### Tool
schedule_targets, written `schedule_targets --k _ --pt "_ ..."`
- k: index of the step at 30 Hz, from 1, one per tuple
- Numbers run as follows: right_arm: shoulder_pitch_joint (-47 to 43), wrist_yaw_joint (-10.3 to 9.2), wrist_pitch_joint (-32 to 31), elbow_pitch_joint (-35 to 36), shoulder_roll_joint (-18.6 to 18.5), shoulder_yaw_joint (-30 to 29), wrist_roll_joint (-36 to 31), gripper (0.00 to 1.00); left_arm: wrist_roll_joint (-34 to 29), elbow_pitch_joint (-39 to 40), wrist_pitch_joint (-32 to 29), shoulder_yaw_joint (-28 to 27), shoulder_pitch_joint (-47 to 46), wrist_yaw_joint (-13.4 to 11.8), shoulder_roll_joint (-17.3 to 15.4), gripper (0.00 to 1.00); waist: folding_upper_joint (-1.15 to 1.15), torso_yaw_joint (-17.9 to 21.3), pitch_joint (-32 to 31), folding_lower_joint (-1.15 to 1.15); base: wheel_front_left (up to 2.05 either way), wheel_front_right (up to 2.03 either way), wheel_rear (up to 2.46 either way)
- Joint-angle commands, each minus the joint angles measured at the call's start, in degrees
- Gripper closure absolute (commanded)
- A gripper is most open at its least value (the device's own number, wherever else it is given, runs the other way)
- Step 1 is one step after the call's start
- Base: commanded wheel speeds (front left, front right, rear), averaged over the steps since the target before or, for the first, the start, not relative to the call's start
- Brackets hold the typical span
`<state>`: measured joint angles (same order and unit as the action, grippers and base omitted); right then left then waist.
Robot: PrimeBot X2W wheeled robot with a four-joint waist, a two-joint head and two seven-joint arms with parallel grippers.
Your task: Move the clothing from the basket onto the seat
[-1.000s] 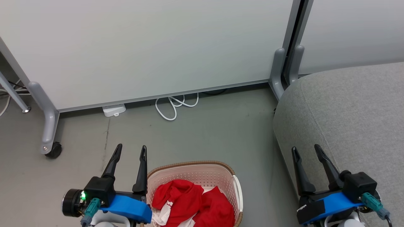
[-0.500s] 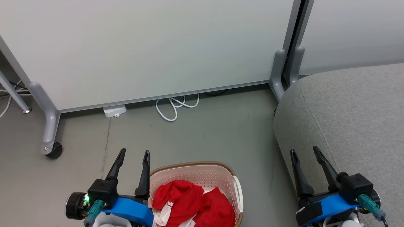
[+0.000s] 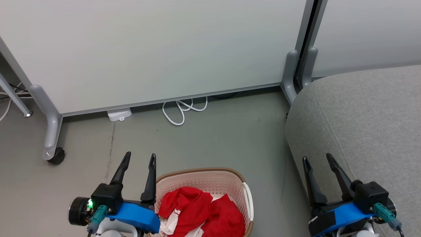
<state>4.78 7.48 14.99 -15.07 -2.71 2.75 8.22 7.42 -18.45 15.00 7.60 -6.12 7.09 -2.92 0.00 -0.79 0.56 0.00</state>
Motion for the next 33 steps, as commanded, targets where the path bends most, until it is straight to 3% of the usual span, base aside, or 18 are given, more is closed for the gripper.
schedule_targets --k 1,10,23,33 --pt "0.0 0.03 0.3 0.1 -0.3 0.0 0.2 0.0 -0.5 -0.2 0.3 0.0 -1.0 0.3 0.1 0.0 0.0 0.0 0.1 0.0 0.0 0.0 0.0" --pt "1.8 0.03 0.3 0.6 -0.3 0.4 0.2 0.0 -1.0 -3.6 0.3 3.0 -6.1 0.4 -0.4 0.0 0.0 1.2 3.7 0.0 0.0 0.0 0.0" --pt "7.7 0.03 0.3 1.9 -0.3 2.5 0.7 0.0 3.9 -18.0 0.2 15.8 -20.1 0.4 -5.7 0.0 0.0 6.1 15.3 0.0 0.0 0.0 0.0" --pt "12.1 0.03 0.3 3.1 -0.3 4.0 1.2 0.0 8.5 -29.6 0.2 24.7 -28.6 0.4 -7.4 0.0 0.0 8.7 23.0 0.0 0.0 0.0 0.0"
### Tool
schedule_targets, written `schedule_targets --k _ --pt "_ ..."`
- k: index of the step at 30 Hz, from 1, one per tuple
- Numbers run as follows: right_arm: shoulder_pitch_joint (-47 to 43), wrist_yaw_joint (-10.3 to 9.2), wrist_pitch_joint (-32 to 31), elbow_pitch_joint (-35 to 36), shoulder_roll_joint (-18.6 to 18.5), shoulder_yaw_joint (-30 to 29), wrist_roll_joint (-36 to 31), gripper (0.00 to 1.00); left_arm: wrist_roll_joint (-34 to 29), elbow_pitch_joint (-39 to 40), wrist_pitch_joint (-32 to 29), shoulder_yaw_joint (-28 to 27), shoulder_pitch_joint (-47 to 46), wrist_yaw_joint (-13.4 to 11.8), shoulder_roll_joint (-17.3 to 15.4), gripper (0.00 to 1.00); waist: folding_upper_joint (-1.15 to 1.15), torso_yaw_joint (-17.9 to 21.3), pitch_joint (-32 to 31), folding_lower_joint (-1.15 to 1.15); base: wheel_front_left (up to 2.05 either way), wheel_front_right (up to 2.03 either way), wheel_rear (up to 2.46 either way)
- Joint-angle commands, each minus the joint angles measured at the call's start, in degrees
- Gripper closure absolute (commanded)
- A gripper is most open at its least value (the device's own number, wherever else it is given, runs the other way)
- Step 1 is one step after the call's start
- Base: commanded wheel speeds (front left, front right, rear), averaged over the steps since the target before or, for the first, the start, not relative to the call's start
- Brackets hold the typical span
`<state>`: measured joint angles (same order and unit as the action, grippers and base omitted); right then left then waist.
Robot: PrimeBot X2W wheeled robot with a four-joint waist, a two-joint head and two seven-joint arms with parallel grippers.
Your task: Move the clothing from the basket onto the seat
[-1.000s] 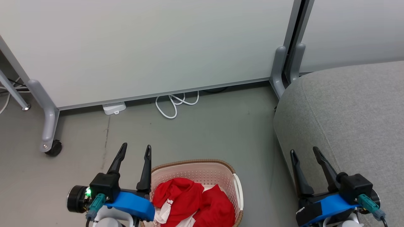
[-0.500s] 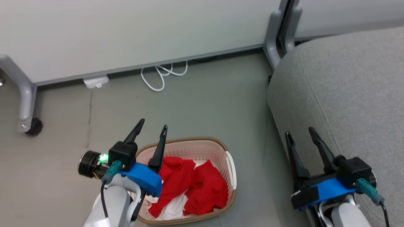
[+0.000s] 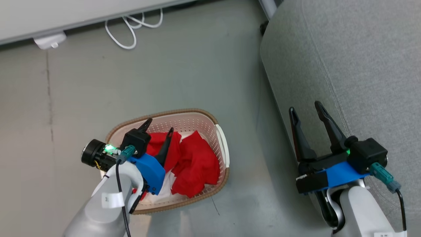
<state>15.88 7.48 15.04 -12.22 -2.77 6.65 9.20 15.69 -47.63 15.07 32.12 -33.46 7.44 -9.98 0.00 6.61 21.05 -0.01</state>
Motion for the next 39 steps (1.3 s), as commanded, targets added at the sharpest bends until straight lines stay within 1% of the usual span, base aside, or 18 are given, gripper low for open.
schedule_targets --k 1,14,25,33,39 --pt "1.5 0.03 0.2 0.5 -0.2 0.3 0.2 0.0 0.5 -2.0 0.2 1.4 -2.1 0.1 -0.6 0.0 0.0 1.6 3.4 0.01 0.0 0.0 0.0" --pt "8.9 0.03 0.2 3.6 -0.2 1.4 0.2 0.0 6.2 -14.6 0.1 11.9 -12.2 0.1 -2.5 0.0 0.0 4.1 16.6 0.01 0.0 0.0 0.0" --pt "13.8 0.03 0.2 6.3 -0.2 2.4 -0.6 0.0 11.1 -20.0 -1.5 19.0 -21.0 0.1 -3.7 0.0 0.0 4.3 26.7 0.01 0.0 0.0 0.0" --pt "15.1 0.03 0.2 7.4 -0.2 2.5 0.2 0.0 14.0 -22.3 -4.3 22.3 -24.6 0.1 -4.5 0.0 0.0 5.5 30.7 0.01 0.0 0.0 0.0" --pt "15.4 0.03 0.2 7.8 -0.2 2.1 0.4 0.0 15.6 -22.7 -4.6 25.1 -26.1 0.1 -4.7 0.0 0.0 6.3 32.6 0.01 0.0 0.0 0.0"
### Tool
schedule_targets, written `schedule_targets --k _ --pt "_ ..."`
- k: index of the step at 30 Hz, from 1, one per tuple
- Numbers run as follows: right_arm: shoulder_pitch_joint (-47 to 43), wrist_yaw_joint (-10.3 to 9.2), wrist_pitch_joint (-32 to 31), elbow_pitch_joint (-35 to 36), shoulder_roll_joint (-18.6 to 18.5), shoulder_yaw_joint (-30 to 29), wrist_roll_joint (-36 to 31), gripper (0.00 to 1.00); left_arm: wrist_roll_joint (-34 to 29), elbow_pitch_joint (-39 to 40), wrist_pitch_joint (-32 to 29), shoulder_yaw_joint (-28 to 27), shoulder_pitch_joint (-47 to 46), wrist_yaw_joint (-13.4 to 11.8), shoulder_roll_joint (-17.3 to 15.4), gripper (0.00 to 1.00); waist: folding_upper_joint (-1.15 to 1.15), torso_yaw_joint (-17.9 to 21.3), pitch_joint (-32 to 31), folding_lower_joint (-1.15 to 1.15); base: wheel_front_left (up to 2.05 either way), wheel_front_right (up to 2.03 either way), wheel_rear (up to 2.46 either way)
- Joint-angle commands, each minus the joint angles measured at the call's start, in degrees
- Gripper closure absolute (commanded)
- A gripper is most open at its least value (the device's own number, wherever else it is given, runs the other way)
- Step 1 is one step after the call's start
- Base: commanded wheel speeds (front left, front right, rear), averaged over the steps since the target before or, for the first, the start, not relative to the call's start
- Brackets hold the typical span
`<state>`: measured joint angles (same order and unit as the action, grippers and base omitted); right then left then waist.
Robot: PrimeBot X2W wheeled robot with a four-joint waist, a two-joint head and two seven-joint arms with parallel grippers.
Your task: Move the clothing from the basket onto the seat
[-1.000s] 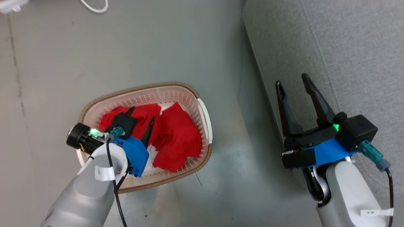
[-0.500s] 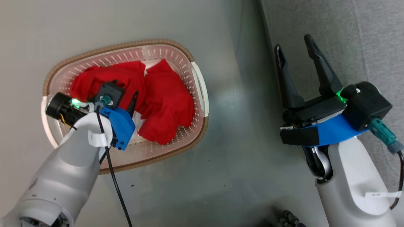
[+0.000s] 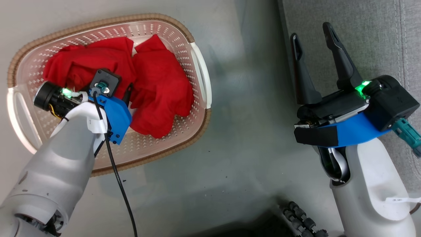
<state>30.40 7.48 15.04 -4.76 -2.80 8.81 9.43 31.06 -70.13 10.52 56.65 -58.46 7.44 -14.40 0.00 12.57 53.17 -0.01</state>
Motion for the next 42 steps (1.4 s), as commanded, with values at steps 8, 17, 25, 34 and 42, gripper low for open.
schedule_targets --k 8,17,25,34,42 --pt "0.6 0.03 0.2 1.0 -0.2 -0.1 0.1 0.0 0.8 -0.8 0.9 4.4 -2.9 0.1 0.7 1.0 0.0 0.8 1.9 0.01 0.0 0.0 0.0" --pt "1.0 0.03 0.2 0.4 -0.2 -0.3 0.0 0.0 3.5 0.9 3.4 6.8 -4.4 0.1 1.6 1.0 0.0 -0.4 1.6 0.01 0.0 0.0 0.0" --pt "1.0 0.03 0.2 -0.2 -0.2 -0.6 -0.8 0.0 5.6 4.6 4.7 6.8 -4.5 0.1 2.1 1.0 0.0 -2.1 -0.6 0.01 0.0 0.0 0.0" --pt "-0.3 0.03 0.2 -0.9 -0.2 -1.7 -2.0 0.0 2.8 13.6 4.7 0.8 -1.0 -0.4 1.3 1.0 0.0 -4.4 -4.9 0.01 0.0 0.0 0.0" --pt "-2.7 0.03 0.2 -2.4 -0.2 -2.4 -2.9 0.0 -3.7 24.2 4.8 -8.5 6.6 -1.2 1.2 1.0 0.0 -7.1 -12.2 0.01 0.0 0.0 0.0"
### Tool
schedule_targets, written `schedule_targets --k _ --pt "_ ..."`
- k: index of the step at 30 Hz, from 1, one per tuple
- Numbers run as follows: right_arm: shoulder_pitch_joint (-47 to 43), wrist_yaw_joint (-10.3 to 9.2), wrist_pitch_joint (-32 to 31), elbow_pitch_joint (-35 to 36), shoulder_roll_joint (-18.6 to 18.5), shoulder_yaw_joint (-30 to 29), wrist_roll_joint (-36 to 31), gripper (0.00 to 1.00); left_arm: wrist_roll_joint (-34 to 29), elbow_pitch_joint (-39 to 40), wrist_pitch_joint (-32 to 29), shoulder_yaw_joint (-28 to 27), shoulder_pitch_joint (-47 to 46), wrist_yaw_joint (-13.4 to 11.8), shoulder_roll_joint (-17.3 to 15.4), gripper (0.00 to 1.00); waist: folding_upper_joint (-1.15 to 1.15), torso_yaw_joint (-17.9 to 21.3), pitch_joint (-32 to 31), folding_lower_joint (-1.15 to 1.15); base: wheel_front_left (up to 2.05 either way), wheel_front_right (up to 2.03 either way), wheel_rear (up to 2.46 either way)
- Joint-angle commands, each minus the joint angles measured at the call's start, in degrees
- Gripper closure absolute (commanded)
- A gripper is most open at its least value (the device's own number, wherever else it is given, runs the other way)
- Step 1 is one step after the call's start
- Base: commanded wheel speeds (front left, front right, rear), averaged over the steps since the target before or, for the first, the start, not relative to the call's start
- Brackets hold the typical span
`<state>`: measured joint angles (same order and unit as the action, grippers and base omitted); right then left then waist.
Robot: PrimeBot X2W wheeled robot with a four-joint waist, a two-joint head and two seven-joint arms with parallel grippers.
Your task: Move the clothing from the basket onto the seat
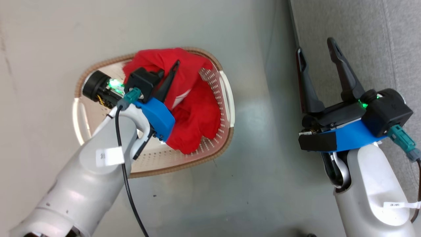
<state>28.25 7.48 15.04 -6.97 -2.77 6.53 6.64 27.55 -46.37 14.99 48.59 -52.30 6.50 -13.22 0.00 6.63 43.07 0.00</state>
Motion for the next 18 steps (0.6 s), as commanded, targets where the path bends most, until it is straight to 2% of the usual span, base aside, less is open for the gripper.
schedule_targets --k 1,10,18 --pt "-0.8 0.03 0.2 -0.4 -0.2 -0.2 -0.2 0.0 -0.9 1.6 0.3 -1.5 1.5 -0.2 0.2 1.0 0.0 -1.5 -3.0 0.0 0.0 0.0 0.0" --pt "-4.0 0.03 0.2 -2.1 -0.2 -0.4 -0.7 0.0 -6.7 11.7 0.3 -10.3 9.2 0.3 2.0 1.0 0.0 -3.7 -11.4 0.0 0.0 0.0 0.0" --pt "-7.6 0.03 0.2 -3.7 -0.2 -1.0 -0.9 0.0 -10.5 19.0 0.3 -15.4 12.6 0.8 4.4 1.0 0.0 -5.5 -18.9 0.0 0.0 0.0 0.0"
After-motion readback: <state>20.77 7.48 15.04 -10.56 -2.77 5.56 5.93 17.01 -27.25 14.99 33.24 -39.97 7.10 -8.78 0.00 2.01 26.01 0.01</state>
